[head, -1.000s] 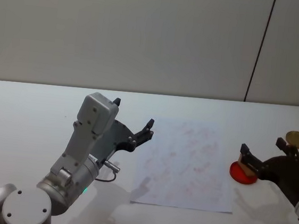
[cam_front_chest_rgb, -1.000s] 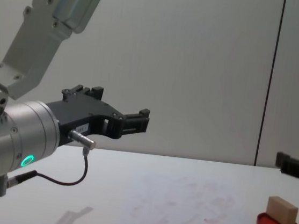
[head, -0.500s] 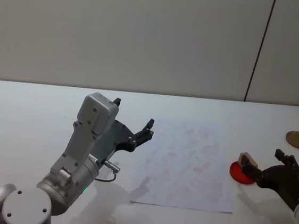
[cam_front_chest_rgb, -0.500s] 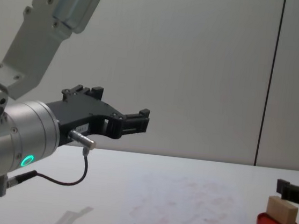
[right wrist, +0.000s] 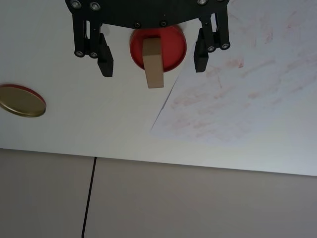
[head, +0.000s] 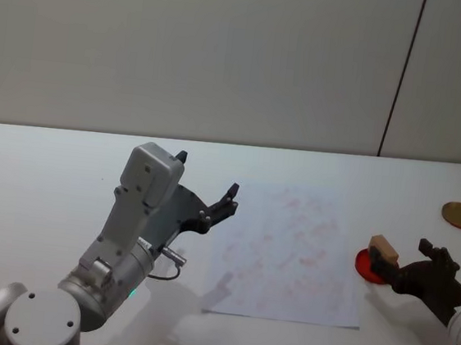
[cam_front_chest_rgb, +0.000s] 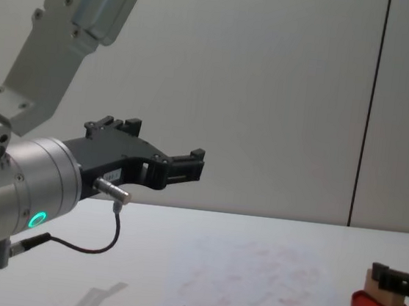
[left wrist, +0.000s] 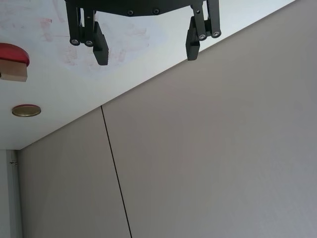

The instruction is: Use the one hand to pick up the stamp and affix it onto the A4 paper.

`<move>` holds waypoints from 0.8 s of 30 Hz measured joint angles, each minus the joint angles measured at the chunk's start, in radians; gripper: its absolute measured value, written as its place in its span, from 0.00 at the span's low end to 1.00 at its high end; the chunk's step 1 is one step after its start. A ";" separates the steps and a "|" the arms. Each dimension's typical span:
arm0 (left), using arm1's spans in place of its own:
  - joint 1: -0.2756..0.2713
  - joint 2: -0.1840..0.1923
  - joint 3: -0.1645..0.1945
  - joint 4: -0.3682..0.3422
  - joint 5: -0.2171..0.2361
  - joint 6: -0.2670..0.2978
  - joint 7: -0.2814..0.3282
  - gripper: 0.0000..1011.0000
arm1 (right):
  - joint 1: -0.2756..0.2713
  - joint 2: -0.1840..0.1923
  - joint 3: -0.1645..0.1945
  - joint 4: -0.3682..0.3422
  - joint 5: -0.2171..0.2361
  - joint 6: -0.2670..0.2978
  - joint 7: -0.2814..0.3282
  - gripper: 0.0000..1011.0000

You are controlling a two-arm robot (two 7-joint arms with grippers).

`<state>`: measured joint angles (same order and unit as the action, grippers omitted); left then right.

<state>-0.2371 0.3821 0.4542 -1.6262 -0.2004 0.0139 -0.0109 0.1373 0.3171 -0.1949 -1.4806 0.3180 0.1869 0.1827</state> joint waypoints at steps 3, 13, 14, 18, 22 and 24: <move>0.000 0.000 0.000 0.000 0.000 0.000 0.000 0.98 | 0.007 -0.003 -0.001 0.010 0.002 0.008 0.004 0.99; 0.000 0.000 0.000 0.000 0.000 0.000 0.000 0.98 | 0.035 -0.018 -0.008 0.053 0.002 0.029 0.018 0.99; 0.000 0.000 0.000 0.000 0.000 0.000 0.000 0.98 | 0.037 -0.019 -0.008 0.057 0.002 0.029 0.019 0.98; 0.000 0.000 0.000 0.000 0.000 0.000 0.000 0.98 | 0.047 -0.025 -0.011 0.069 -0.001 0.032 0.022 0.91; 0.000 0.000 0.000 0.000 0.000 0.000 0.000 0.98 | 0.057 -0.031 -0.014 0.085 -0.007 0.035 0.024 0.80; 0.000 0.000 0.000 0.000 0.000 0.000 0.000 0.98 | 0.061 -0.033 -0.015 0.090 -0.010 0.035 0.024 0.75</move>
<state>-0.2371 0.3821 0.4542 -1.6262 -0.2004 0.0138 -0.0109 0.1978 0.2842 -0.2101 -1.3906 0.3084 0.2221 0.2069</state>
